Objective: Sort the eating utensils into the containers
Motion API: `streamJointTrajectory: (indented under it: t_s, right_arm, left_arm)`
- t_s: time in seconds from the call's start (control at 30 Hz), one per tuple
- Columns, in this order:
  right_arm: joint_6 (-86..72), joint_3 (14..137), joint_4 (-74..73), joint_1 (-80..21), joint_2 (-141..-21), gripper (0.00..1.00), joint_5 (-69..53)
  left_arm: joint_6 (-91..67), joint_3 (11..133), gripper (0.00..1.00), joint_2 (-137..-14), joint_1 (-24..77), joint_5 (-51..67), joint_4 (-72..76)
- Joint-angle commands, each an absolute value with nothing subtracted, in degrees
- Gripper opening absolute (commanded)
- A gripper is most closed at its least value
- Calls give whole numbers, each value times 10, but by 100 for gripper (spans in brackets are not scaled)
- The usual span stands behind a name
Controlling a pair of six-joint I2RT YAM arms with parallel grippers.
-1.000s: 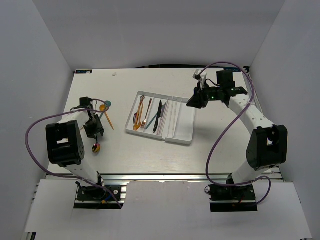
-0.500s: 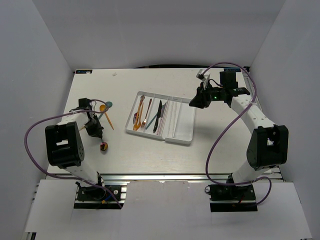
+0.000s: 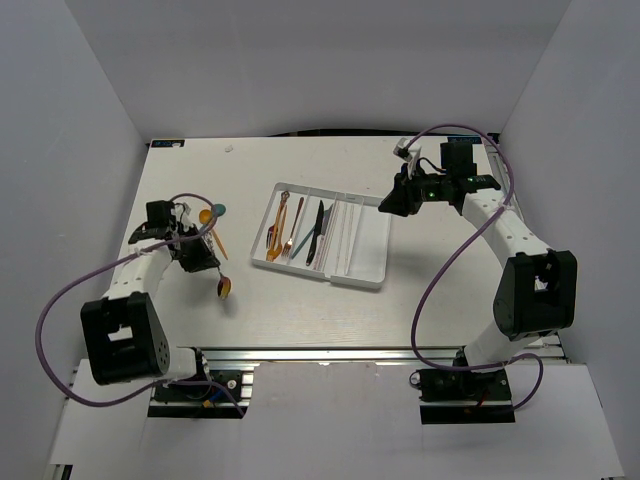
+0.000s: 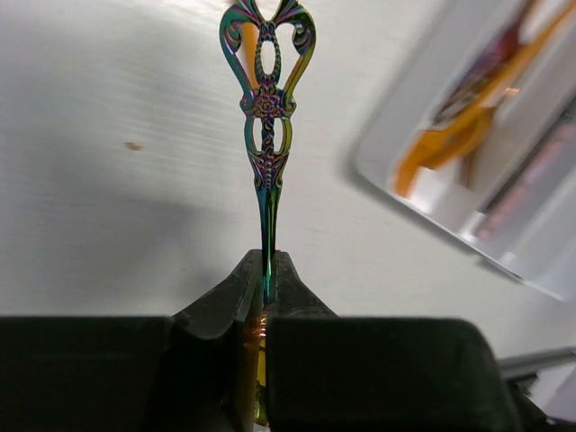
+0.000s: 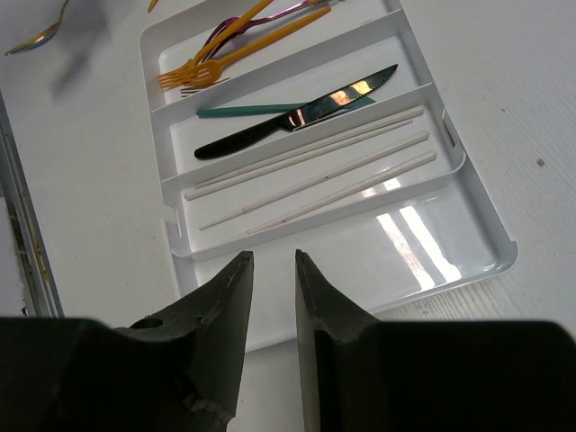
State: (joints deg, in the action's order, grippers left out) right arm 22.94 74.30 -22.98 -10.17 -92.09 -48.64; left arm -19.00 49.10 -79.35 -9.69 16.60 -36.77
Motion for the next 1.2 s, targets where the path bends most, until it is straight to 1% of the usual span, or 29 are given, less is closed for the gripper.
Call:
streamJointTrajectory:
  t_s: [0.0, 0.17, 0.3, 0.4, 0.43, 0.57, 0.63, 0.8, 0.93, 1.17]
  right_arm:
    - [229, 752, -220, -98, -910, 32, -505]
    - [234, 760, -223, -98, -911, 32, -505]
    - [234, 766, -225, -94, -910, 32, -507]
    - [236, 768, -226, -90, -907, 32, -507]
    - [236, 770, -228, -88, -906, 32, -508]
    - [239, 770, -229, -77, -899, 32, -507]
    - [241, 769, -229, -72, -895, 32, -507]
    - [241, 756, -229, -60, -882, 32, -506]
    - [243, 744, -229, -53, -867, 32, -505]
    - [243, 730, -229, -41, -855, 32, -504]
  left_arm:
    - [-209, 487, 0, -748, -98, 269, -349]
    - [-250, 488, 0, -705, -78, 341, -316]
    - [-305, 490, 0, -693, -29, 374, -261]
    - [-366, 500, 0, -707, 43, 374, -197]
    - [-390, 511, 0, -715, 81, 369, -182]
    - [-436, 555, 0, -778, 170, 348, -109]
    - [-454, 579, 0, -829, 216, 343, -92]
    - [-478, 682, 0, -947, 285, 341, -55]
    - [-476, 766, 0, -1063, 330, 345, -55]
    - [-444, 903, 0, -1186, 365, 330, -129]
